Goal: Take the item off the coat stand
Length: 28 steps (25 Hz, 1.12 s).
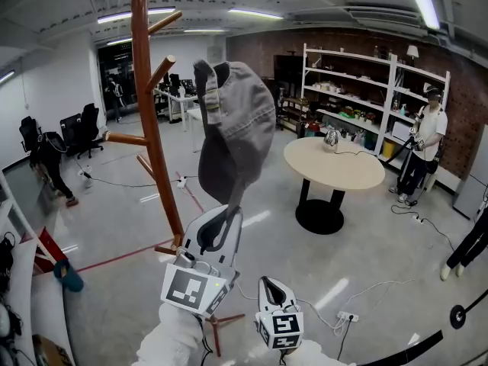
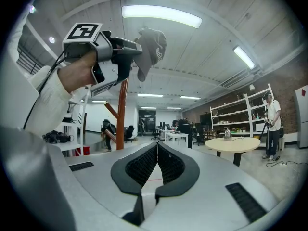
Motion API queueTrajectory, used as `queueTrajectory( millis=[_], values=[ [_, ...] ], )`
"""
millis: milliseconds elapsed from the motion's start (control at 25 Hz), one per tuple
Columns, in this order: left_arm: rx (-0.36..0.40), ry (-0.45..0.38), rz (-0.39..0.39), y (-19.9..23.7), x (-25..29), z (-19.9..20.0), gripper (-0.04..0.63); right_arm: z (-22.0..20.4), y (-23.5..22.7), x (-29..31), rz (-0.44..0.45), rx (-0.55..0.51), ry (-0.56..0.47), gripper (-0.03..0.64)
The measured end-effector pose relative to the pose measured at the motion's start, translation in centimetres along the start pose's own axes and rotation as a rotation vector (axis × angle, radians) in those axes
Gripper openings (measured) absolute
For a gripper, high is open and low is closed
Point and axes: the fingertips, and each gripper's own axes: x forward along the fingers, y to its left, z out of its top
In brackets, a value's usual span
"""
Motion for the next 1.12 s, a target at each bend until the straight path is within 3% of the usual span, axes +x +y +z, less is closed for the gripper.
queueTrajectory(
  millis=[600,1120],
  values=[
    [-0.148,0.12,0.011,-4.6,-5.3,-5.2,0.018,0.5,0.5,-3.3,0.014,-0.015,0.006,0.009],
    [-0.311,0.203,0.124,-6.7,-11.7,-9.8,0.018,0.8,1.4,-4.9,0.023,0.007,0.002,0.009]
  ],
)
